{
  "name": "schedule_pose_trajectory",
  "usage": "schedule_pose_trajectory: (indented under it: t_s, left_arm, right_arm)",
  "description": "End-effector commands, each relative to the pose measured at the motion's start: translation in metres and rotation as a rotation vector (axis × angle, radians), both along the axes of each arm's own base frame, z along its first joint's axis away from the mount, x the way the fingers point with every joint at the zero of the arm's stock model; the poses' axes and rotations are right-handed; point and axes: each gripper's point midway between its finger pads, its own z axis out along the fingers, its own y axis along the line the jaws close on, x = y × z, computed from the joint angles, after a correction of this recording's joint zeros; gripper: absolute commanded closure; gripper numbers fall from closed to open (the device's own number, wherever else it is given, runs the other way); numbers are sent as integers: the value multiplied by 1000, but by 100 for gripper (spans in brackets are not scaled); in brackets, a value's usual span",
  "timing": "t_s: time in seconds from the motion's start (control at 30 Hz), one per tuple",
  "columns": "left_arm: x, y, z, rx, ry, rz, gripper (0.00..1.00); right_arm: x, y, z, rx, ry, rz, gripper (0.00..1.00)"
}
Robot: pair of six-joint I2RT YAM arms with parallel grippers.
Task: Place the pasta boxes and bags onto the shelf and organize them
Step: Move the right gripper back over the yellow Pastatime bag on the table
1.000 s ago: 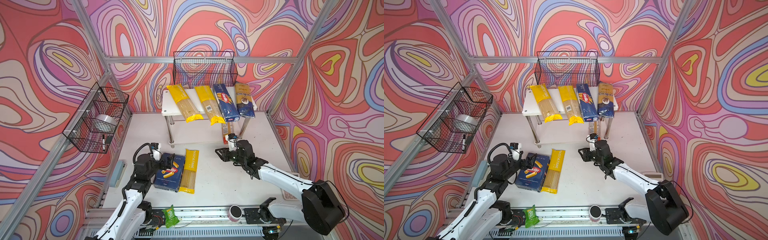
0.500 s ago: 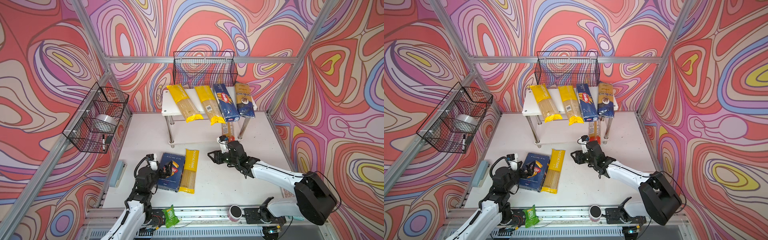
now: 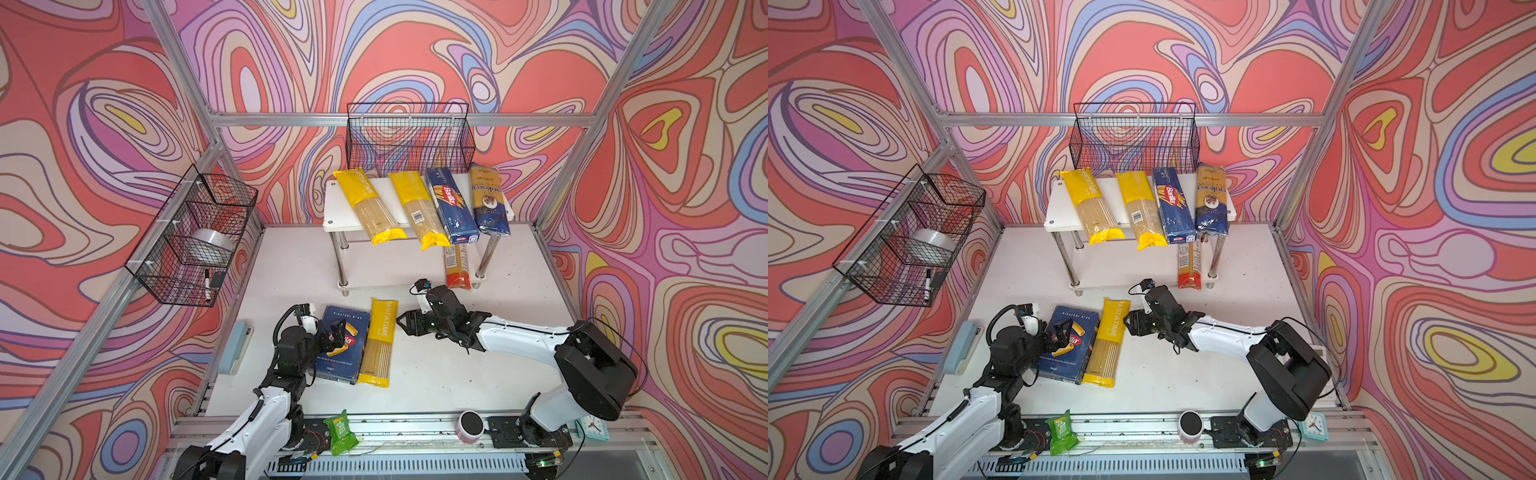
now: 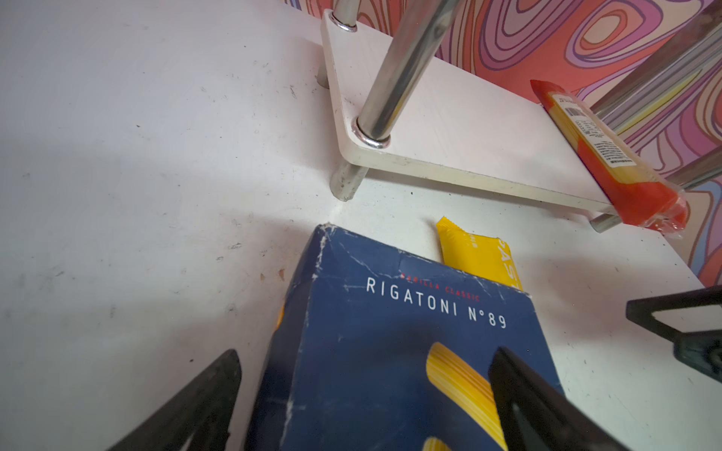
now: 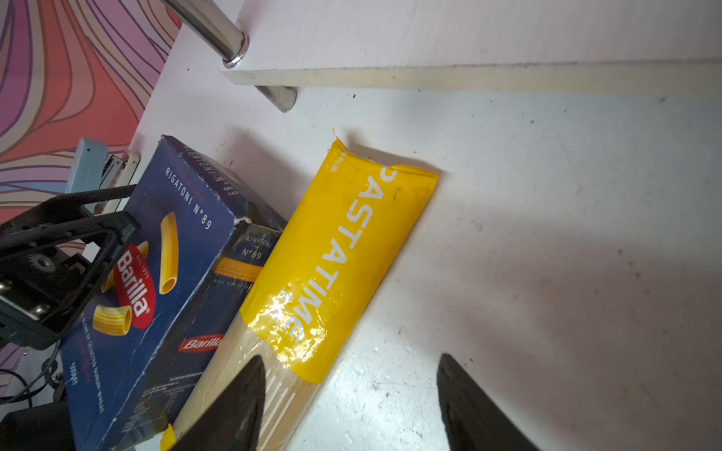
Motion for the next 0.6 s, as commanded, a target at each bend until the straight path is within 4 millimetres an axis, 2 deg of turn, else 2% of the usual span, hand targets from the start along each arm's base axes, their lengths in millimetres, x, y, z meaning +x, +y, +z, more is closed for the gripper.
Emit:
schedule_pose_trajectory:
  t_s: [0.0, 0.27, 0.4, 0.57]
  left_arm:
    - [8, -8, 16, -23, -42, -37, 0]
    - [6, -6, 17, -23, -56, -23, 0]
    - [4, -4, 19, -24, -74, -18, 0]
    - [4, -4, 20, -23, -80, -14, 0]
  right_arm:
    - [-3, 5, -9, -63, 14, 3, 27]
    - [-11, 25, -30, -128, 52, 37, 23]
    - [-4, 21, -38, -206, 34, 32, 20]
    - [-4, 28, -44, -214, 47, 60, 19]
